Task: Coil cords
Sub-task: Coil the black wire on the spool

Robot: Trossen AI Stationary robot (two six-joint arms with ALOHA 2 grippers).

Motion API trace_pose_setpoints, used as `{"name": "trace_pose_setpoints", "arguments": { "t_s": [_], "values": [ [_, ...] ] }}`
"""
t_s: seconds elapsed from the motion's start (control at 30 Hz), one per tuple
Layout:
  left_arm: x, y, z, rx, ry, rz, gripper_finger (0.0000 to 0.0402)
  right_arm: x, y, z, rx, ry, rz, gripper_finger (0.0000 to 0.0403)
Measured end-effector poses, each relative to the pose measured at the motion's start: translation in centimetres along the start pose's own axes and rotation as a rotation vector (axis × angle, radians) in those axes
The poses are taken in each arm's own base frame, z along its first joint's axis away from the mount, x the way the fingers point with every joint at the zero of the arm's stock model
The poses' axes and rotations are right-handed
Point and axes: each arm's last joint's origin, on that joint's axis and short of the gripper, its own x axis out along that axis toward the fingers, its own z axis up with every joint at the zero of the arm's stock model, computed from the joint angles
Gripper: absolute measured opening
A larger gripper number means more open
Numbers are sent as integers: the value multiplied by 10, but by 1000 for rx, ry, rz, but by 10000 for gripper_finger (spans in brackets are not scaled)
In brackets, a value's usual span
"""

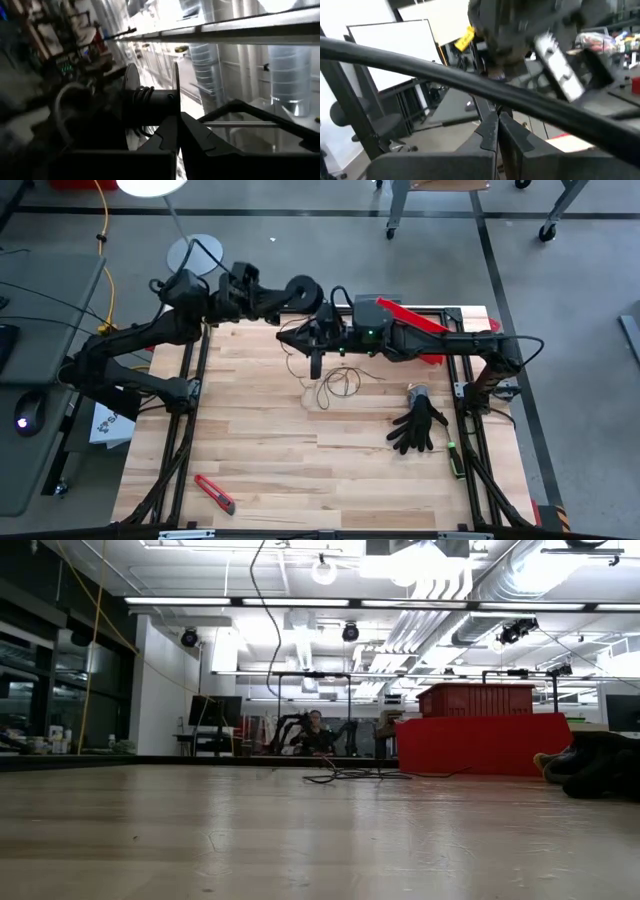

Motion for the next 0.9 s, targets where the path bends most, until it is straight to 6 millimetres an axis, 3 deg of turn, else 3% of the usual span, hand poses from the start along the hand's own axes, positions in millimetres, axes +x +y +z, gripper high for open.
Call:
{"name": "trace_pose_setpoints", "arguments": {
  "t_s": [0.27, 0.5, 0.9],
  "values": [
    [-6, -3, 0, 29, -18, 42, 0, -2, 10, 11, -67, -56, 46, 0],
    [-21, -17, 13, 224, -88, 22, 0, -2, 7, -8, -58, 144, 16, 0],
    [-62, -28, 27, 468, -143, 246, 0, -40, 13, 11, -99, 281, -43, 0]
  ]
}}
